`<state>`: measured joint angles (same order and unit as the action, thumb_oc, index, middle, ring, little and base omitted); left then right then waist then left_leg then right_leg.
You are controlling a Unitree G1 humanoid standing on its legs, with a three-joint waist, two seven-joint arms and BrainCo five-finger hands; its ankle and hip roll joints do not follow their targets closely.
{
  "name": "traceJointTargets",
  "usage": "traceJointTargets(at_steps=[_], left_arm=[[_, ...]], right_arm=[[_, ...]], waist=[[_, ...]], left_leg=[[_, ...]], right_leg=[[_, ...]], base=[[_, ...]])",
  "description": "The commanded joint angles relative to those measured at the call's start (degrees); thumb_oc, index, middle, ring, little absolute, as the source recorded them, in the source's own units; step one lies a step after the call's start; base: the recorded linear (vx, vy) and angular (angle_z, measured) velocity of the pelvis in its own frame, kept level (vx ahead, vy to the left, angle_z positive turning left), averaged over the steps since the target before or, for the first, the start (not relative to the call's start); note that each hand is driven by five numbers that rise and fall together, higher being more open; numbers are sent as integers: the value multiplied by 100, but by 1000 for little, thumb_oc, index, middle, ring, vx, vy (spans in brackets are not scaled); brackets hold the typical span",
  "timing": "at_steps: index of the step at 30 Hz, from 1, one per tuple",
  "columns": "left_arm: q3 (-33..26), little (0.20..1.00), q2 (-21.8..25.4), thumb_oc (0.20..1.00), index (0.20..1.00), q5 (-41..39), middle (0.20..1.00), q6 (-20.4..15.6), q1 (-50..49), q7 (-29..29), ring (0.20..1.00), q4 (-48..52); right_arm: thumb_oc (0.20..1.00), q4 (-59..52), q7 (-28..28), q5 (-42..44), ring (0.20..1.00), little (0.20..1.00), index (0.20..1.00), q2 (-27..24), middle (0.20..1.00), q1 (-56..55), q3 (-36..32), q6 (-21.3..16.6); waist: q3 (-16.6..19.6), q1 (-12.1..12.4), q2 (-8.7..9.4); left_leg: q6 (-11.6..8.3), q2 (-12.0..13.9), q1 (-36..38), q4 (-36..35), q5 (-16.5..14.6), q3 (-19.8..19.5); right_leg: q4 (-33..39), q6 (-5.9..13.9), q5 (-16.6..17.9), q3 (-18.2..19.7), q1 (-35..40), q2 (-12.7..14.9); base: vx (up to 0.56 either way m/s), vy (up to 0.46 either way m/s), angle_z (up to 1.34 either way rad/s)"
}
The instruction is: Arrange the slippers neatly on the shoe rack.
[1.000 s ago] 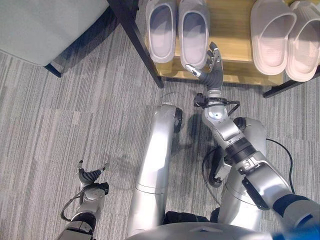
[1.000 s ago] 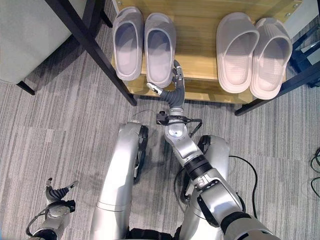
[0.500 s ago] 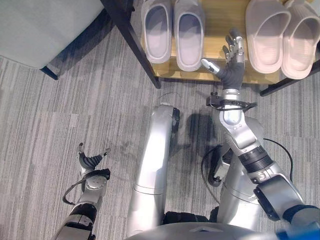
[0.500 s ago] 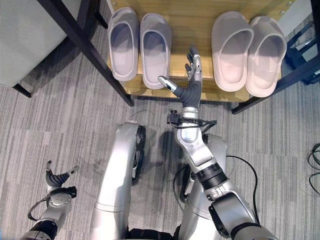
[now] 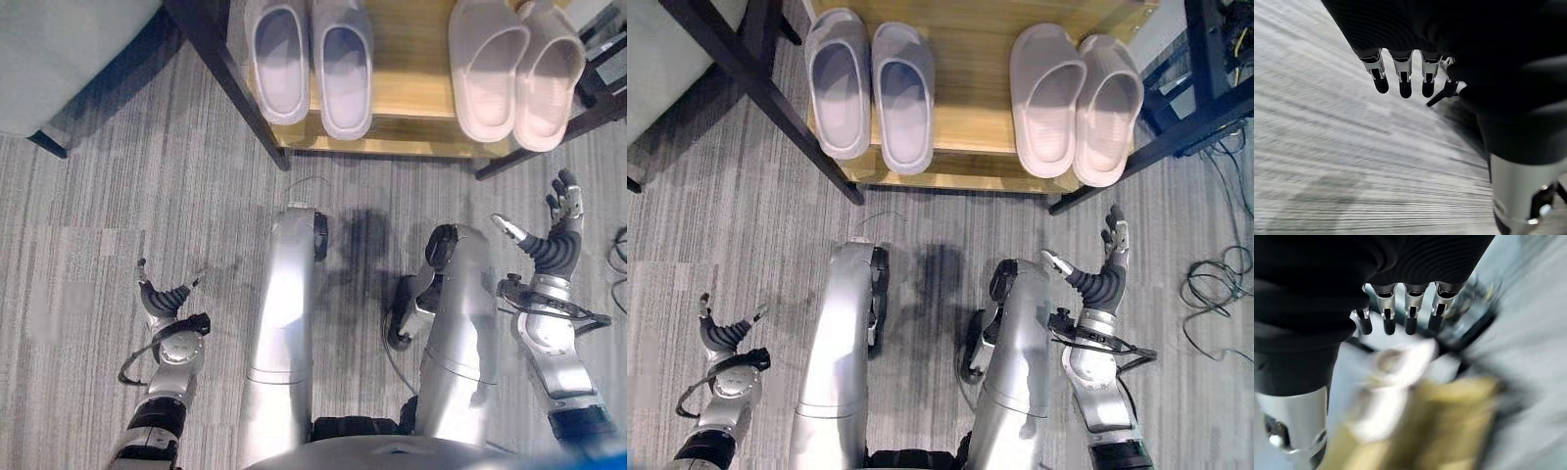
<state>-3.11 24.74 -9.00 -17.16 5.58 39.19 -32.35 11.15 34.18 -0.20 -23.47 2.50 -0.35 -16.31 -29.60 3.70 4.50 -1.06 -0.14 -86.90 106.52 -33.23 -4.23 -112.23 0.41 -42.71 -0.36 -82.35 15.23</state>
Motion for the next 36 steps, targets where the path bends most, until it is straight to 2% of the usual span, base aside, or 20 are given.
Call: traceJointTargets(at_steps=[1,3,4,7,8,9,10,14,15,20,21,23,24,25,27,28,29,31,33,36], left_arm=[[-185,1000,464,1000,1000,201,1000,-239,-381,247,1000,-133],[-303,1000,504,1000,1000,202,1000,-214,-305,259,1000,-239],[-327,1000,480,1000,1000,181,1000,-183,-271,257,1000,-375],[-317,1000,305,1000,1000,52,1000,-163,-188,165,1000,-790],[-280,1000,297,1000,1000,8,1000,-161,-170,104,1000,-1013],[-278,1000,298,1000,1000,6,1000,-165,-168,102,1000,-1018],[-222,1000,304,1000,1000,-43,1000,-137,-113,-3,1000,-1300],[8,1000,267,1000,1000,-56,1000,-10,-9,-282,1000,-1972],[166,1000,121,1000,1000,53,1000,57,-45,-374,1000,-2151],[278,1000,-150,1000,1000,147,1000,205,-252,-560,1000,-2793],[322,1000,-362,1000,1000,232,1000,231,-432,-597,1000,-3014],[310,1000,-372,1000,1000,265,1000,252,-459,-604,1000,-3058],[333,1000,-464,1000,1000,356,1000,271,-562,-671,1000,-3251],[333,1000,-464,1000,1000,356,1000,271,-562,-671,1000,-3251],[560,1000,-607,1000,1000,573,1000,304,-473,-741,1000,-3352],[547,1000,-606,1000,1000,562,1000,294,-441,-749,1000,-3379],[533,1000,-722,1000,1000,442,1000,259,-424,-755,1000,-3508],[613,1000,-868,1000,1000,438,1000,344,-494,-786,1000,-3662],[621,1000,-977,1000,1000,471,1000,383,-595,-862,1000,-3797],[592,1000,-993,1000,1000,447,1000,418,-624,-942,1000,-3879]], right_arm=[[1000,-521,461,-118,1000,1000,1000,-292,1000,254,-520,-93],[1000,2,498,-46,1000,1000,1000,-256,1000,255,-562,-10],[1000,486,522,70,1000,1000,1000,-242,1000,284,-554,7],[1000,1367,502,269,1000,1000,1000,-76,1000,355,-514,86],[1000,1794,480,320,1000,1000,1000,-56,1000,358,-509,128],[1000,1803,479,323,1000,1000,1000,-58,1000,362,-507,122],[1000,2378,400,398,1000,1000,1000,24,1000,347,-453,177],[1000,3365,100,528,1000,1000,1000,176,1000,298,-208,324],[1000,3733,-12,435,1000,1000,1000,240,1000,240,-66,404],[1000,4850,-280,309,1000,1000,1000,462,1000,47,212,650],[1000,5335,-396,128,1000,1000,1000,526,1000,-144,251,798],[1000,5414,-453,97,1000,1000,1000,528,1000,-186,248,809],[1000,5751,-577,-94,1000,1000,1000,537,1000,-381,290,836],[1000,5751,-577,-94,1000,1000,1000,537,1000,-381,290,836],[1000,6075,-570,3,1000,1000,1000,405,1000,-300,141,862],[1000,6066,-567,15,1000,1000,1000,353,1000,-220,144,866],[1000,6091,-546,7,1000,1000,1000,292,1000,-138,188,846],[1000,6155,-577,186,1000,1000,1000,356,1000,-197,-29,859],[1000,6198,-583,252,1000,1000,1000,568,1000,-309,-104,890],[1000,6178,-605,334,1000,1000,1000,688,1000,-344,-169,916]], waist=[[654,159,16],[922,105,-3],[1028,90,-20],[1078,60,-25],[1117,60,-19],[1088,59,-29],[1157,47,-33],[1394,40,-37],[1518,62,-38],[1695,148,-111],[1984,196,-255],[2060,193,-312],[2397,126,-448],[2396,126,-448],[2525,38,-617],[2505,80,-606],[2443,205,-509],[2549,31,-565],[2626,-47,-526],[2625,-74,-466]], left_leg=[[43,-61,-305,-553,229,-887],[29,-39,-299,-1071,468,-923],[33,53,-4,-1674,708,-890],[14,183,745,-2732,1089,-791],[-10,228,1274,-3363,1301,-767],[-11,230,1329,-3408,1321,-775],[-72,291,1886,-4106,1554,-713],[-118,367,3225,-5593,2014,-747],[-134,441,3809,-6287,2223,-718],[-240,449,5688,-8270,2891,-646],[-389,539,6686,-9981,3851,-589],[-422,589,6935,-10378,3991,-566],[-534,593,7433,-11152,4202,-450],[-534,593,7434,-11152,4202,-451],[-776,468,7676,-11152,4422,-175],[-776,524,7797,-11152,4445,-252],[-778,602,8082,-10929,4113,-780],[-647,623,8223,-10969,3804,-543],[-420,345,8521,-10936,3453,-491],[-291,155,8521,-10782,3211,-405]], right_leg=[[291,-133,1064,665,372,299],[802,-73,1150,412,364,370],[1487,-67,1249,128,619,471],[2521,-71,1395,-181,1269,498],[3257,-112,1446,-355,1747,472],[3303,-119,1465,-379,1810,469],[4041,-101,1588,-575,2348,435],[5528,-35,1901,-1025,3712,243],[6140,62,2128,-1186,4233,149],[7886,306,2838,-1548,5935,-182],[9144,505,3495,-1878,6772,-346],[9409,524,3567,-1913,6978,-405],[10400,606,3853,-2087,7591,-580],[10401,606,3853,-2088,7593,-580],[11040,637,4024,-2367,8212,-552],[11090,649,4080,-2264,8264,-521],[11103,707,4126,-1959,8385,-348],[10982,739,4120,-1930,8512,-171],[10992,861,4284,-1873,8705,109],[10977,974,4461,-1797,8718,336]], base=[[-136,-3,-2],[-122,18,14],[-156,-4,23],[-139,-43,24],[-94,-66,23],[-99,-95,20],[-48,-56,21],[40,-117,10],[69,-83,12],[183,-76,-4],[233,-66,-20],[196,-72,-8],[155,-102,0],[194,-119,10],[48,33,25],[-52,221,26],[-18,300,-46],[69,302,-53],[122,294,17],[46,268,12]])
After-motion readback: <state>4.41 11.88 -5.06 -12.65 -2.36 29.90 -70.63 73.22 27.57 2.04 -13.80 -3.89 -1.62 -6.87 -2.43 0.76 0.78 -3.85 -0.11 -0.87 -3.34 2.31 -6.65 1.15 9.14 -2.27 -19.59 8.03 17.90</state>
